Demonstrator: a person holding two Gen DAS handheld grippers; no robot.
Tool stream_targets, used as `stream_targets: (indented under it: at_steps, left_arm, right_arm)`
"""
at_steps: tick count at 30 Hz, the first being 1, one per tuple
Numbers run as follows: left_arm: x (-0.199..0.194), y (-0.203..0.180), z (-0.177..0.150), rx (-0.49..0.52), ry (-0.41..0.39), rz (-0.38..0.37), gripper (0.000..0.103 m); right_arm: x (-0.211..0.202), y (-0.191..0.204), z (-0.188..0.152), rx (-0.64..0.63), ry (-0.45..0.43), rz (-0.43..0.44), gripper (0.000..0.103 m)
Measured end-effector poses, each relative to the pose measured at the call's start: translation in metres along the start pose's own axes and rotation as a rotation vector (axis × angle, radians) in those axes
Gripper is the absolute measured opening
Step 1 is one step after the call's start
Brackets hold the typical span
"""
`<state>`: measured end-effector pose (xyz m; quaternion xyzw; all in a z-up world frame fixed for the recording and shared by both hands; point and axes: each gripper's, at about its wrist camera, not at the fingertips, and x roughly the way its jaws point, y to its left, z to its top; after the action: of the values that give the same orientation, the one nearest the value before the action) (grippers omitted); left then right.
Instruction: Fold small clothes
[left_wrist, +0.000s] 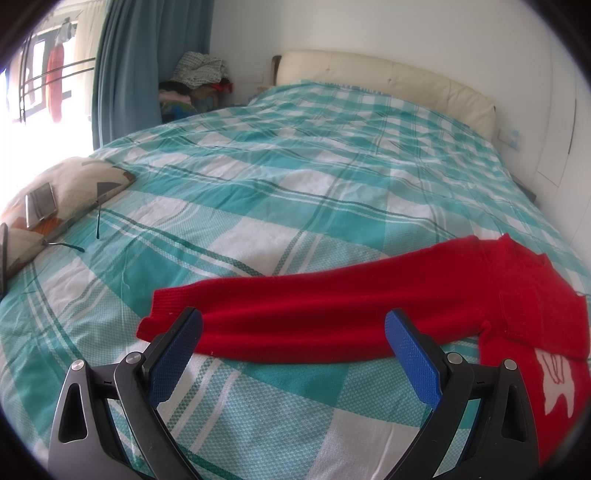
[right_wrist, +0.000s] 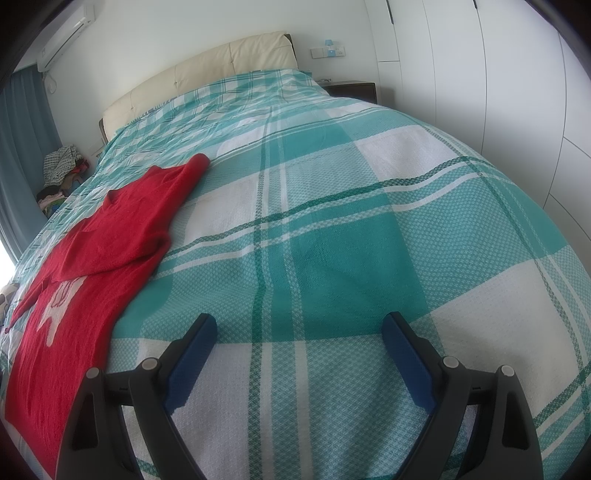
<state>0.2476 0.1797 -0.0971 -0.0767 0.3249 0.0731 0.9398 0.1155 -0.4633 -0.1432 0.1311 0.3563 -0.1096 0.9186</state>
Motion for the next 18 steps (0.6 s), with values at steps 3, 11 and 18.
stream_targets:
  at_steps: [3, 11, 18]
  left_arm:
    - [-0.0001, 0.0004, -0.0002, 0.000, 0.001, 0.000, 0.100]
    - [0.0000, 0.0003, -0.0001, 0.001, 0.002, 0.001, 0.100]
    - [0.0006, -0.0001, 0.0002, 0.001, 0.004, 0.001, 0.099]
  right_arm:
    - [0.0000, 0.0000, 0.0000, 0.000, 0.000, 0.000, 0.091]
    - [0.0001, 0.0001, 0.0000, 0.000, 0.000, 0.000, 0.091]
    - [0.0002, 0.0001, 0.0000, 0.000, 0.000, 0.000, 0.091]
